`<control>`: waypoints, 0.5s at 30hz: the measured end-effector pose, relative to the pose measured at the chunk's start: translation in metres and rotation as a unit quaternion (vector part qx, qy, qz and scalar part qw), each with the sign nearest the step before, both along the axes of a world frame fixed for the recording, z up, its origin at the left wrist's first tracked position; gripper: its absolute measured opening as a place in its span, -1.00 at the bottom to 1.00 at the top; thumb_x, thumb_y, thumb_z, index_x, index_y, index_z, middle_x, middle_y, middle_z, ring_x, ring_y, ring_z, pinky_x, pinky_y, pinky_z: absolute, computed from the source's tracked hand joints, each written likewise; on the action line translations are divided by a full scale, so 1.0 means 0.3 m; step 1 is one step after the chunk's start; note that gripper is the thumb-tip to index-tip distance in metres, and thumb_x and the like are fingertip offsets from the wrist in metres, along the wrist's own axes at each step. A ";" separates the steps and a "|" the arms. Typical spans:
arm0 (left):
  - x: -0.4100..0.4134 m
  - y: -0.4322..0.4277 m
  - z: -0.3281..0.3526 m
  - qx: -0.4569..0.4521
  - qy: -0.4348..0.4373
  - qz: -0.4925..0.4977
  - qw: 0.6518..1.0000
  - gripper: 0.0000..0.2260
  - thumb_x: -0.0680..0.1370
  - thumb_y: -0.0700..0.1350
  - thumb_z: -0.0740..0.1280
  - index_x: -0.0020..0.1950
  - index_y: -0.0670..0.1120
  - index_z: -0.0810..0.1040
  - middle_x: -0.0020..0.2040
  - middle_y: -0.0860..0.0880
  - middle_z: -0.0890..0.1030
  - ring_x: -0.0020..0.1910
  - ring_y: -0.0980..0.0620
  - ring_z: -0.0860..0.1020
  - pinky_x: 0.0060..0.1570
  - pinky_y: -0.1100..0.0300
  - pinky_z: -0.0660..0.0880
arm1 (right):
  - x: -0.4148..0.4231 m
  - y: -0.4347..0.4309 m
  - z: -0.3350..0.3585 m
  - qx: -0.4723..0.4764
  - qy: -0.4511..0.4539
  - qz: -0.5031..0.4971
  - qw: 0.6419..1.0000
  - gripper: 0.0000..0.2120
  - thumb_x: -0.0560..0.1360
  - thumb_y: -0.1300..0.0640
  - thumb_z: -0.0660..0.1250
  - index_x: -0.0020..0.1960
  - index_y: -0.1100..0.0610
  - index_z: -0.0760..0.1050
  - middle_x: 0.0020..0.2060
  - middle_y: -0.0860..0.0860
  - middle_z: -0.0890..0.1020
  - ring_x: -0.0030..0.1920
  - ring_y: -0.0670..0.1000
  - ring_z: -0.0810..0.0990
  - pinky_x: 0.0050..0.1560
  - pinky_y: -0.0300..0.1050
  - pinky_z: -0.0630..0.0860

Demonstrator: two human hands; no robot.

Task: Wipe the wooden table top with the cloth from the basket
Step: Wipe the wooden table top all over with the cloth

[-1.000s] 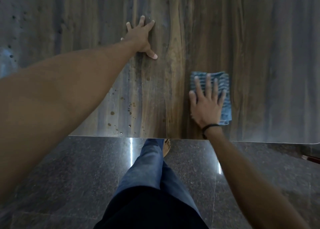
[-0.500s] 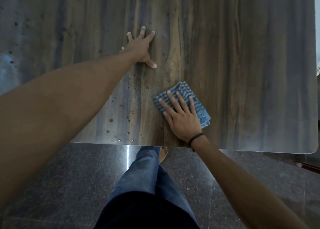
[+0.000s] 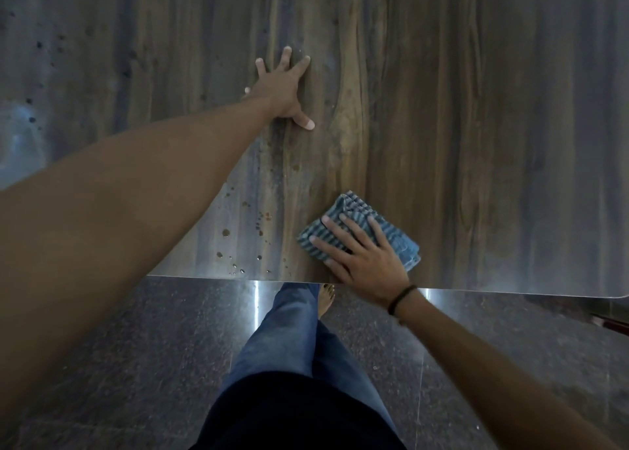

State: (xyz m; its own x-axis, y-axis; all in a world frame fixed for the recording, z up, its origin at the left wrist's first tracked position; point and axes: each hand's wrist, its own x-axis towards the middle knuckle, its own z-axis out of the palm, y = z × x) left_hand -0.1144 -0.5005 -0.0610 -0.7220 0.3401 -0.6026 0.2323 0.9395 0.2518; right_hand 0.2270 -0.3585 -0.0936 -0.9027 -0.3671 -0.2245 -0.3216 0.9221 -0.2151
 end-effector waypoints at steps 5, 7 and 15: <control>-0.001 0.004 0.004 -0.010 0.004 -0.008 1.000 0.25 0.21 0.24 0.62 0.64 0.18 -0.17 0.65 0.01 -0.27 0.55 -0.45 -0.24 0.41 -0.51 0.08 | -0.283 0.125 -0.002 0.014 0.013 -0.228 0.974 -0.51 0.69 -0.21 -0.11 0.62 -0.26 -0.03 0.63 -0.11 0.00 0.63 0.05 -0.04 0.57 0.26 -0.19; 0.001 0.004 0.015 -0.011 0.002 -0.002 1.000 0.21 0.26 0.21 0.62 0.64 0.18 -0.17 0.64 0.03 -0.27 0.55 -0.44 -0.24 0.40 -0.51 0.10 | -0.298 0.069 0.001 0.001 0.006 -0.286 0.958 -0.49 0.69 -0.22 -0.12 0.62 -0.24 -0.05 0.64 -0.08 -0.05 0.63 0.06 -0.11 0.56 0.27 -0.24; -0.005 0.010 -0.001 -0.015 0.005 -0.003 1.000 0.27 0.18 0.26 0.63 0.64 0.20 -0.17 0.64 0.03 -0.28 0.56 -0.42 -0.23 0.41 -0.51 0.09 | -0.033 0.004 -0.028 0.007 0.030 -0.098 0.995 -0.52 0.69 -0.21 -0.01 0.60 -0.26 0.10 0.62 -0.10 0.10 0.61 0.07 0.11 0.55 0.32 -0.05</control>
